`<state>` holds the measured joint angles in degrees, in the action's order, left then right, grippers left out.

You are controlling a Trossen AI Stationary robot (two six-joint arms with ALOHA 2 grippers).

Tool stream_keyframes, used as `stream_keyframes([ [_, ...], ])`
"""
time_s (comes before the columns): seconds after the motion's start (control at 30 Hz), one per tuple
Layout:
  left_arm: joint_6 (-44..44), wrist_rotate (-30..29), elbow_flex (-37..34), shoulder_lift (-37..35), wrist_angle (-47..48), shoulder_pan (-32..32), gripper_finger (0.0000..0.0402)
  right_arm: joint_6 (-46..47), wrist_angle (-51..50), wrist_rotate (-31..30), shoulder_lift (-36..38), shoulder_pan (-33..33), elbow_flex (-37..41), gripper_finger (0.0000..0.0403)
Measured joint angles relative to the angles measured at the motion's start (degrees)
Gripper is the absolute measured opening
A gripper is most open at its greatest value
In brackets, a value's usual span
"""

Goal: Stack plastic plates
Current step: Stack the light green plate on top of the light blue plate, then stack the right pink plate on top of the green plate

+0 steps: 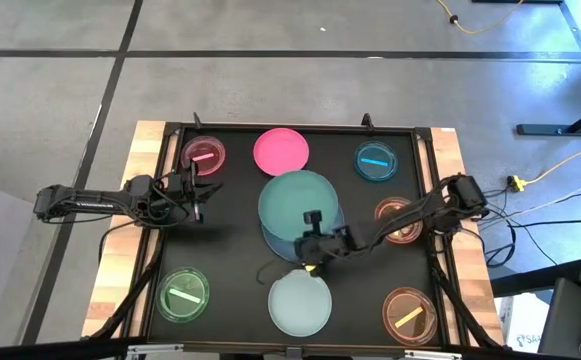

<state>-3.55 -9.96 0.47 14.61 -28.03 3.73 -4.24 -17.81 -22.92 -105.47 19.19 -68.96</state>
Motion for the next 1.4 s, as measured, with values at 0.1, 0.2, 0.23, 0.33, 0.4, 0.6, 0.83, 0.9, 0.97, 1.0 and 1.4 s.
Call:
stream_keyframes([
  [0.1,0.3,0.0,0.0,0.0,-0.4,0.0,0.0001,0.5,2.8,2.4,0.0,0.9,2.3,0.0001],
  [0.2,0.3,0.0,0.0,0.0,-0.4,0.0,0.0001,2.6,5.0,3.9,-0.4,1.2,3.6,0.0001],
  [0.23,0.3,0.0,0.0,0.0,-0.4,0.0,0.0001,3.4,4.6,4.4,-0.4,1.2,3.6,0.0001],
  [0.33,0.4,0.0,0.0,0.0,-0.4,0.0,0.0001,7.0,4.7,4.5,-0.9,0.7,3.6,0.0009],
  [0.4,0.4,0.0,0.0,0.0,-0.4,0.0,0.0001,8.3,4.1,5.1,-1.2,0.2,3.6,0.0021],
  [0.6,0.0,0.0,0.0,0.0,-2.1,0.0,0.0001,7.8,3.7,6.5,-1.3,0.3,2.5,0.0099],
  [0.83,0.4,0.4,0.0,0.0,-2.1,0.0,0.0001,-1.1,4.3,-5.0,6.6,-1.1,0.5,0.0182],
  [0.9,0.3,-0.1,0.0,0.0,-2.4,0.0,0.0001,-3.1,3.9,-8.6,8.5,-3.8,0.5,0.0192],
  [0.97,0.0,-1.3,0.0,0.0,-2.4,0.0,0.0001,-3.9,4.8,-9.0,9.8,-8.0,0.5,0.0197],
  [1.0,0.0,-1.8,0.0,0.0,-2.4,0.0,0.0001,-3.9,5.1,-9.0,10.0,-10.5,0.5,0.0197],
  [1.4,-0.2,-3.3,0.0,0.0,-2.5,0.0,0.0001,14.1,9.3,5.5,2.8,-40.1,0.6,0.0174],
])
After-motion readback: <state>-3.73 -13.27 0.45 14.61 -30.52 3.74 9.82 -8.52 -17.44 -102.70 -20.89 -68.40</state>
